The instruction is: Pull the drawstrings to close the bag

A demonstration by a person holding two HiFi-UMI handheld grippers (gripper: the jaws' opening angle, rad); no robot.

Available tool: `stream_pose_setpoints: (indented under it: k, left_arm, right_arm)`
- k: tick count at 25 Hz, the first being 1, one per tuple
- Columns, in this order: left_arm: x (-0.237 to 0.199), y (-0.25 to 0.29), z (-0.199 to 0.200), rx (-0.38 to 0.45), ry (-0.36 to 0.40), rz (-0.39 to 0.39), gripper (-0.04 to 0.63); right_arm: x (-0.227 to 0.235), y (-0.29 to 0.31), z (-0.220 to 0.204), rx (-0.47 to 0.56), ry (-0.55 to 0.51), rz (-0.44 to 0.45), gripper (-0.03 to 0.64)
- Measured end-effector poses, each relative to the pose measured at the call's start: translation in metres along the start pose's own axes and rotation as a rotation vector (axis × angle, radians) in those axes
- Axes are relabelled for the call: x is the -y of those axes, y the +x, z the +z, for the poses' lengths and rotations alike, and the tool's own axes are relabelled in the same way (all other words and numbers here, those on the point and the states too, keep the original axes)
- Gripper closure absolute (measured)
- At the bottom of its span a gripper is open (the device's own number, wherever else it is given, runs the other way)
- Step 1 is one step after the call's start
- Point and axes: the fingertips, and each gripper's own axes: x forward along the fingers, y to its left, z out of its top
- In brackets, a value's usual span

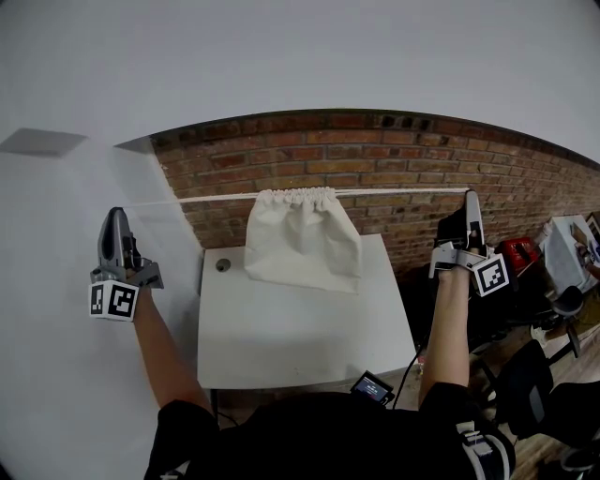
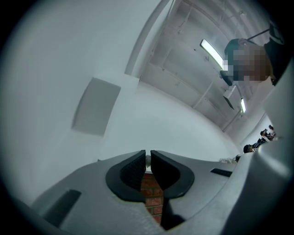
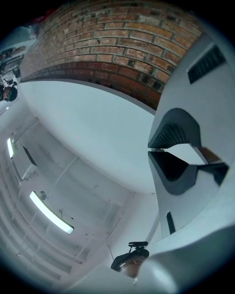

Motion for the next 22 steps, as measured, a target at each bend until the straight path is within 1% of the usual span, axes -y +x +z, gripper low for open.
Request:
stream_pose_setpoints:
  k: [6, 10, 15, 22]
  left_arm:
    - [-0.001, 0.000, 0.002, 0.000, -0.011, 0.002, 0.549]
    - [-0.001, 0.000, 0.002, -0.007, -0.004, 0.007, 0.549]
    - [-0.003, 0.002, -0.002, -0.024, -0.007, -0.014, 0.549]
    - [-0.004, 0.008, -0.002, -0.045, -0.023, -0.032, 0.548]
  right_arm:
    - [0.004, -0.001, 0.001, 0.003, 0.021, -0.006, 0.589]
    - [0.006, 0.001, 0.001, -0.001, 0.019, -0.008, 0.589]
    - [-0.005, 0.008, -0.001, -0.046, -0.069, 0.025, 0.588]
    - [-0.017, 0.021, -0.002, -0.109, -0.132, 0.053, 0.586]
